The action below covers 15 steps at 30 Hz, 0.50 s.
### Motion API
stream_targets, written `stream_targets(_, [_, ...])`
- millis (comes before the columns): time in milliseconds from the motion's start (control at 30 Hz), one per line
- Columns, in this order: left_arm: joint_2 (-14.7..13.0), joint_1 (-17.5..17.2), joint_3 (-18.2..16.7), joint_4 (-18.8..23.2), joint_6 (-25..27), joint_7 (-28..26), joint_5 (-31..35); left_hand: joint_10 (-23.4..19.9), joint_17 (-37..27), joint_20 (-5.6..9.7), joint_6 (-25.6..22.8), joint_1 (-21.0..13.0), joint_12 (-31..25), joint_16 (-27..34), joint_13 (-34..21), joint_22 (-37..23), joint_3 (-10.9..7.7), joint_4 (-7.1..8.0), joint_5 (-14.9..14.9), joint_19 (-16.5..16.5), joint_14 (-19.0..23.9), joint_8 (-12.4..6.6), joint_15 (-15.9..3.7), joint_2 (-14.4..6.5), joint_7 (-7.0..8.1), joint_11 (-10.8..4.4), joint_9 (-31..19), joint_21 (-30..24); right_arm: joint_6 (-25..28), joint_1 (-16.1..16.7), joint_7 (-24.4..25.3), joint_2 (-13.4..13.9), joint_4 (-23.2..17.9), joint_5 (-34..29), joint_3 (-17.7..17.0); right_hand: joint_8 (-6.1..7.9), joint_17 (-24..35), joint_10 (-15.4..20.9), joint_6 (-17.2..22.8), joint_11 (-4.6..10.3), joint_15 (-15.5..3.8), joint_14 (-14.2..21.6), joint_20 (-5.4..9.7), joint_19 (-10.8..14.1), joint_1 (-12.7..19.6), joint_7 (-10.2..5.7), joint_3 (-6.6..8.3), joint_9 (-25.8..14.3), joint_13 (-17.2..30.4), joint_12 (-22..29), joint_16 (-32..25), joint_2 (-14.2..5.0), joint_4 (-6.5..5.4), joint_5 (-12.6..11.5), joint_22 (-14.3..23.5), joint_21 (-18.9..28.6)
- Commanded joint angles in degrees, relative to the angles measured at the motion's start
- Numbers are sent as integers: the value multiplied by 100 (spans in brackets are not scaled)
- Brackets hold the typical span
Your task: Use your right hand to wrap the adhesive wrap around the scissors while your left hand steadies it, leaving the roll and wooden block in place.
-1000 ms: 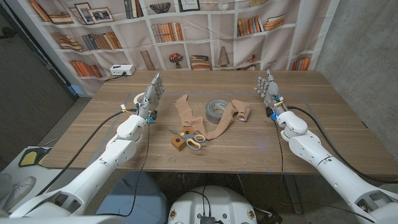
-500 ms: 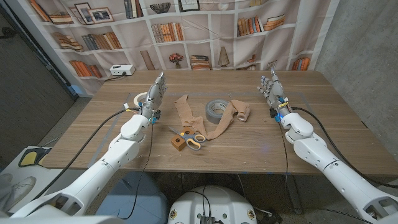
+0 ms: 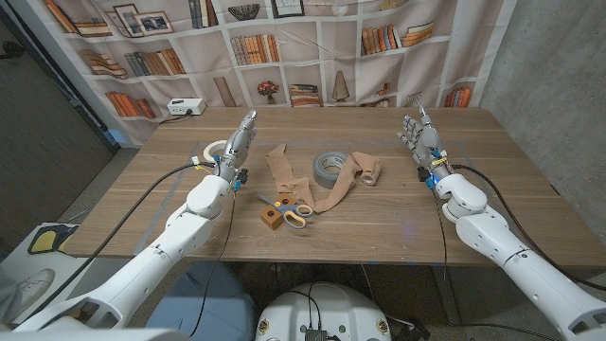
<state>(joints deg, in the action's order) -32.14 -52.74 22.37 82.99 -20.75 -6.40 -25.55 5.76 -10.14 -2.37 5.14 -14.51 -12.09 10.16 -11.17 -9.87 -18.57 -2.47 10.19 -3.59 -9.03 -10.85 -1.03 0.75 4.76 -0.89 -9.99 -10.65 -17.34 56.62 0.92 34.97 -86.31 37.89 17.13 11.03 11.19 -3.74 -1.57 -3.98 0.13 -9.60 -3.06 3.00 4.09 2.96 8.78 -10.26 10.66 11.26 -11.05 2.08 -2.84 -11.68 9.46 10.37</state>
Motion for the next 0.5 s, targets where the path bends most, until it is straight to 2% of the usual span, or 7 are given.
stream_targets(33, [-36, -167, 19, 96, -384, -196, 401, -102, -18, 36, -98, 56, -53, 44, -14, -18, 42, -12, 32, -27, 12, -43, -75, 82, -5, -2, -14, -28, -15, 183, -43, 127, -106, 68, -107, -19, 4, -32, -30, 29, -13, -34, -25, -43, 62, -11, 33, -25, 11, -6, -7, -27, 25, -5, 15, -10])
stream_targets(133, [-40, -225, -31, 138, -503, -335, 543, -186, -25, 37, -151, 165, -82, 78, -11, -19, 121, 17, 46, 15, 91, -47, -101, 160, 34, -12, -16, -46, -59, 178, -52, 114, -80, 49, -108, -21, 4, -32, -36, 24, -13, -38, -31, -49, 63, -8, 34, -25, 11, -5, -6, -31, 27, -5, 15, -10])
stream_targets(200, [-61, -250, -52, 168, -544, -375, 614, -326, -32, 23, -248, 336, -126, 103, -8, -20, 246, 74, 87, 88, 172, -58, -113, 272, 59, -16, -18, -70, -61, 175, -44, 96, -77, 67, -115, -23, 4, -45, -44, 34, -14, -48, -38, -56, 64, -8, 33, -25, 12, -10, -4, -33, 30, -5, 16, -9])
stream_targets(400, [-157, -347, -131, 315, -513, -510, 788, -438, -33, 25, -300, 442, -158, 121, -6, -19, 328, 109, 121, 142, 253, -55, -133, 341, 73, -45, -18, -82, -56, 148, -47, 42, -56, 122, -118, -26, 5, -54, -60, 31, -5, -58, -126, -84, 63, -24, 33, -26, 13, -12, -4, -42, 35, -4, 16, -11])
stream_targets(500, [-130, -379, -183, 342, -482, -418, 556, -465, -32, 31, -303, 468, -165, 123, -6, -18, 349, 117, 133, 146, 273, -49, -132, 358, 75, -56, -18, -80, -47, 133, -48, 41, -49, 112, -110, -28, 5, -54, -67, 34, 1, -63, -137, -90, 62, -30, 32, -26, 13, -11, -4, -44, 36, -3, 16, -11])
